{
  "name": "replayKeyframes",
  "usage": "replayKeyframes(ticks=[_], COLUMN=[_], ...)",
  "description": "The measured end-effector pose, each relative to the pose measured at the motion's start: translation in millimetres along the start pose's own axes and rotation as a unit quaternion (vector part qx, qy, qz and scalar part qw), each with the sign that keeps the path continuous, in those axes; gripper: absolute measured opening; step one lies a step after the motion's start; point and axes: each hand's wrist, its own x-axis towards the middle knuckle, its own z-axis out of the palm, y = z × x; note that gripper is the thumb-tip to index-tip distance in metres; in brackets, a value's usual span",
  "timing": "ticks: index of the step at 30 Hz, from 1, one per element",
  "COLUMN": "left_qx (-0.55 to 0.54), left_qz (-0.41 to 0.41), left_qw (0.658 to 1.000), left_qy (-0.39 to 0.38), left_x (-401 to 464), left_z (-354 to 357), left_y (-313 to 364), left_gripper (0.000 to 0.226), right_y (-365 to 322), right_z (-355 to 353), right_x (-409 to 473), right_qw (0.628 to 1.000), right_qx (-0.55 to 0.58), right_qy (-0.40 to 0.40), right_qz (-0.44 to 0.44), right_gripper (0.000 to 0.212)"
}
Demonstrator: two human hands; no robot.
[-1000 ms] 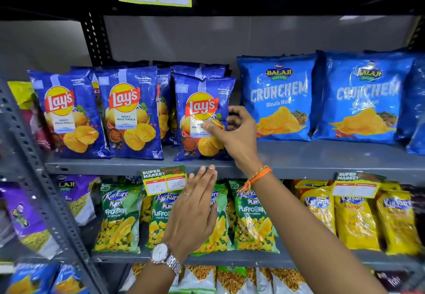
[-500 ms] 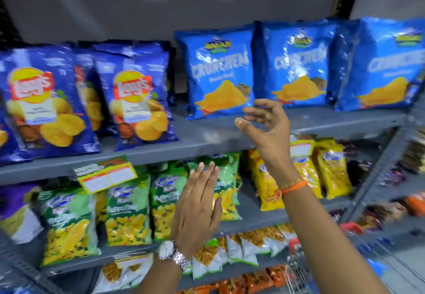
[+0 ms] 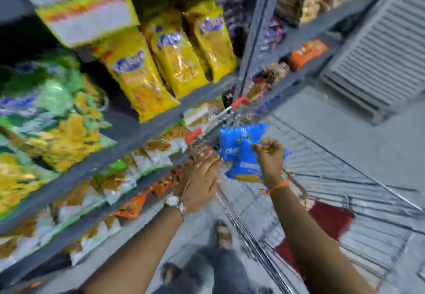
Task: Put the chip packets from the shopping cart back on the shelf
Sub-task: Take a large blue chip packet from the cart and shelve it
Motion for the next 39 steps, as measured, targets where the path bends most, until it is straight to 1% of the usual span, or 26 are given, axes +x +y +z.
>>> replayKeyframes(ticks=[1,3,4,6,8,9,10,12,13,14,16,17,19,22,24,26,30,33,36,39], left_qx=[-0.014,-0.041,-0.039,-0.019,-0.012,-0.019,-0.028,-0.036,-0.035,-0.032,-0.024,-0.024,-0.027,-0.033,-0.032,-0.032,-0.022,-0.025,-0.025,-0.011], left_qz=[0.005,-0.003,-0.003,0.011,0.039,0.045,0.048,0.046,0.044,0.043,0.044,0.044,0.041,0.047,0.051,0.054,0.052,0.043,0.041,0.038], left_qw=[1.0,0.998,0.998,0.998,0.998,0.998,0.998,0.998,0.998,0.998,0.998,0.997,0.996,0.993,0.992,0.99,0.989,0.991,0.994,0.999], left_qy=[-0.015,-0.044,-0.057,-0.063,-0.039,-0.026,-0.013,0.002,0.009,0.016,0.037,0.05,0.071,0.1,0.114,0.123,0.135,0.127,0.094,0.037], left_x=[-0.6,-4.2,-7.3,-14.0,-16.5,-17.0,-16.5,-14.8,-13.6,-12.3,-10.8,-10.5,-10.9,-10.3,-9.5,-10.5,-11.8,-13.1,-12.3,-11.1], left_z=[21.2,55.6,70.0,90.5,104.8,108.5,108.9,111.7,112.1,112.5,114.4,116.3,119.8,124.4,129.1,133.0,137.8,136.3,128.3,112.1], left_y=[-4.7,-17.6,-24.1,-35.8,-45.2,-47.0,-46.7,-43.8,-41.4,-39.2,-38.0,-38.5,-40.3,-42.6,-44.6,-47.1,-48.8,-46.6,-45.2,-39.7], left_gripper=[0.049,0.043,0.038,0.031,0.032,0.033,0.036,0.043,0.045,0.045,0.045,0.048,0.055,0.059,0.061,0.061,0.06,0.058,0.057,0.046], right_y=[26.7,70.6,91.8,124.2,148.6,159.1,166.8,179.1,182.9,186.9,196.5,202.1,211.9,223.1,223.8,226.9,229.0,218.7,203.8,183.6], right_z=[-9.3,-21.8,-31.5,-45.7,-53.9,-55.1,-55.4,-57.5,-57.5,-61.9,-68.8,-72.7,-77.2,-87.4,-91.2,-92.7,-86.1,-79.6,-73.9,-69.5], right_x=[6.3,13.8,16.9,23.9,31.9,39.8,49.0,64.3,73.2,80.9,98.6,106.3,116.6,125.6,128.6,132.5,134.3,127.9,117.7,103.7], right_qw=[0.999,0.996,0.993,0.987,0.98,0.979,0.98,0.98,0.981,0.983,0.985,0.987,0.989,0.99,0.989,0.988,0.989,0.99,0.993,0.996], right_qx=[-0.017,-0.055,-0.067,-0.044,-0.031,-0.02,-0.01,-0.02,-0.02,-0.012,0.004,0.008,0.011,-0.043,-0.073,-0.071,-0.037,-0.047,-0.061,-0.065], right_qy=[0.017,0.044,0.062,0.086,0.081,0.088,0.097,0.08,0.071,0.06,0.038,0.021,-0.018,-0.049,-0.085,-0.103,-0.098,-0.087,-0.064,-0.036], right_qz=[0.024,0.061,0.074,0.126,0.179,0.181,0.176,0.182,0.18,0.174,0.165,0.161,0.149,0.121,0.099,0.091,0.106,0.099,0.072,0.042], right_gripper=[0.039,0.019,0.015,0.018,0.024,0.027,0.038,0.08,0.093,0.099,0.102,0.1,0.088,0.066,0.064,0.062,0.057,0.053,0.052,0.05])
